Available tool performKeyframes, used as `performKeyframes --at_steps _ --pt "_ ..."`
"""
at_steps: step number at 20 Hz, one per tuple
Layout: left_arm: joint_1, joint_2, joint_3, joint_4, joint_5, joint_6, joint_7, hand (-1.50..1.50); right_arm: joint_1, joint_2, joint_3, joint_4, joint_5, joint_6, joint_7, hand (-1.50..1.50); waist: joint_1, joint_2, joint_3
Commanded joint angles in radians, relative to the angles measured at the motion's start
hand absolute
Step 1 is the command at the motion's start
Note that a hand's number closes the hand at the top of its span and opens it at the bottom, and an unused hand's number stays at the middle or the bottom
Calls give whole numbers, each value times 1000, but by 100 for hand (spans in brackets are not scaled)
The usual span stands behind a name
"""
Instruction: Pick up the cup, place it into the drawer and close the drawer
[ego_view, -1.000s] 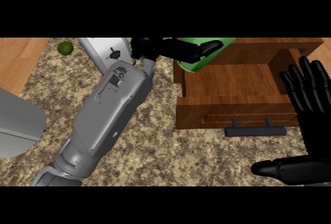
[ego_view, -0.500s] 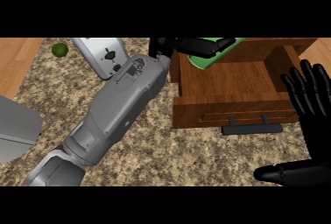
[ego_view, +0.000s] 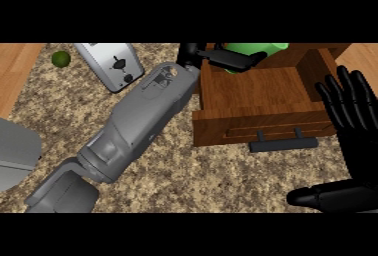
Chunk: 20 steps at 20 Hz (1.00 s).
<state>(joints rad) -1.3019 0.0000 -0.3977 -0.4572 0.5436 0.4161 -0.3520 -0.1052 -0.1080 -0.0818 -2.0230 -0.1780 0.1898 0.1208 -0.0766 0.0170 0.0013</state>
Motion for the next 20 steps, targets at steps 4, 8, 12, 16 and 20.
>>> performKeyframes --at_steps 4,8,12,16,20 --pt "-33 0 -115 93 27 20 14 150 -43 -10 -15 15 -30 2 25 -150 -26 8 1" --pt "-45 0 -200 90 23 68 55 -150 -69 21 24 39 4 -9 -6 -150 -39 11 1" --pt "-54 0 -188 57 80 70 59 -150 -64 13 -18 27 -55 2 -8 -150 -34 7 1" --pt "-28 0 -190 -2 149 75 13 -150 -93 23 7 -8 -68 -15 47 -150 -36 6 0" --pt "-11 0 -144 -7 194 5 -95 -150 -116 18 -7 55 -83 -7 38 -150 4 4 -1"
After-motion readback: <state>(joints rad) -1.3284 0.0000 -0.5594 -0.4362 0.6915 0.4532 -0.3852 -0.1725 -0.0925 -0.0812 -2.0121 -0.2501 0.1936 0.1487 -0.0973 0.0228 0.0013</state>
